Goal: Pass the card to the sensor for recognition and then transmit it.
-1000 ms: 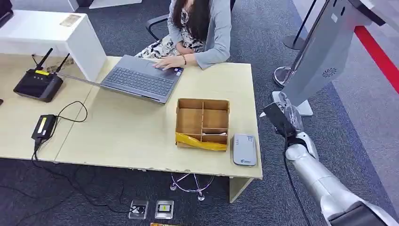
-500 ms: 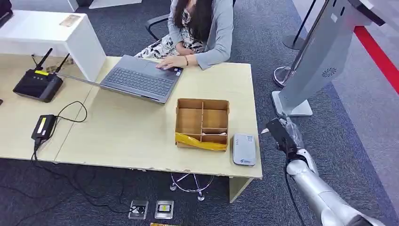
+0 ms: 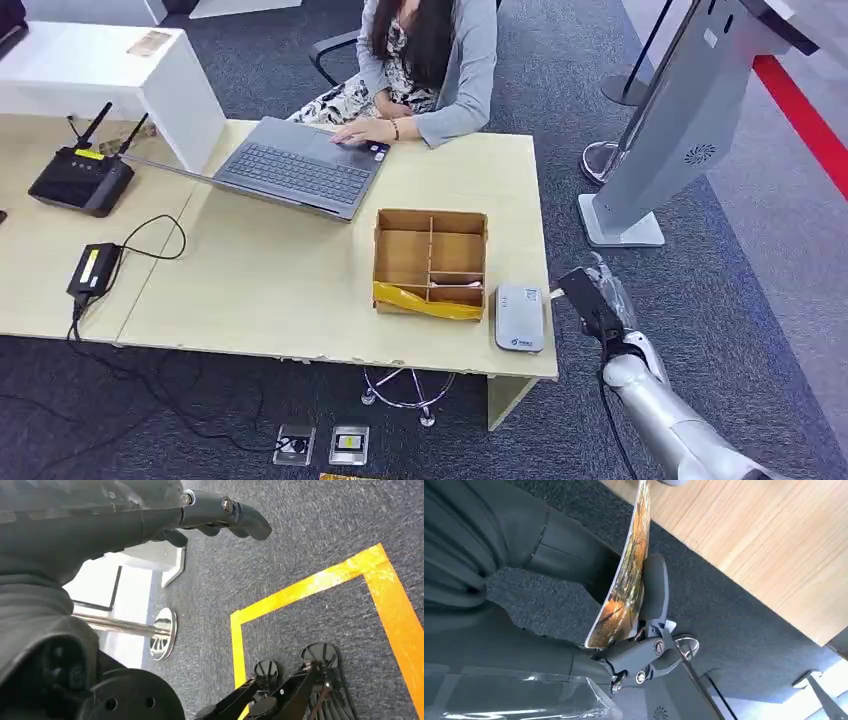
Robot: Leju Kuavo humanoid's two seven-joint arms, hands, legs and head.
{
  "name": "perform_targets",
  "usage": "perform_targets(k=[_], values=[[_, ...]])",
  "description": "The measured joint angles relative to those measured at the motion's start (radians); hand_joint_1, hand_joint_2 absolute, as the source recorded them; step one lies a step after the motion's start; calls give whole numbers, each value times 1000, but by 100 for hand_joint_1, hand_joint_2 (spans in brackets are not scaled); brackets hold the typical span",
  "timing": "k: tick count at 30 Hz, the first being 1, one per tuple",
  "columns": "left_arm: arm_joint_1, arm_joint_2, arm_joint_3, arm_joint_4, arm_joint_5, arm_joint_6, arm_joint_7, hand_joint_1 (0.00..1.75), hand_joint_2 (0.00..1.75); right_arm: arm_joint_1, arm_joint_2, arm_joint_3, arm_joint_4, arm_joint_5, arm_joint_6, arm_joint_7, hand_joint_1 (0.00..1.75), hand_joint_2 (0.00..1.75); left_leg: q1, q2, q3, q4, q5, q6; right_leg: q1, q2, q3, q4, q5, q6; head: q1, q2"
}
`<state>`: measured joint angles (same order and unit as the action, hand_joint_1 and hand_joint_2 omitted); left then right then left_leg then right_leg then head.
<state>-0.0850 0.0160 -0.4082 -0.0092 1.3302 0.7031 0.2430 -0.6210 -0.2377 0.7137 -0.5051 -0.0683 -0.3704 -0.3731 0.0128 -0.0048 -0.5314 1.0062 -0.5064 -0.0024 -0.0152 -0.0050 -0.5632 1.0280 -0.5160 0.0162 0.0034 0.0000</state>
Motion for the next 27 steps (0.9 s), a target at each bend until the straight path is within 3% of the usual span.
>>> perform_targets(k=[27], values=[[-14,-37,0,0,-17,0,29,0,0,45,12,2,-96,15,-3,55,175,175,0,0,0,0,0,0,0,0,0,0,0,0,0,0]])
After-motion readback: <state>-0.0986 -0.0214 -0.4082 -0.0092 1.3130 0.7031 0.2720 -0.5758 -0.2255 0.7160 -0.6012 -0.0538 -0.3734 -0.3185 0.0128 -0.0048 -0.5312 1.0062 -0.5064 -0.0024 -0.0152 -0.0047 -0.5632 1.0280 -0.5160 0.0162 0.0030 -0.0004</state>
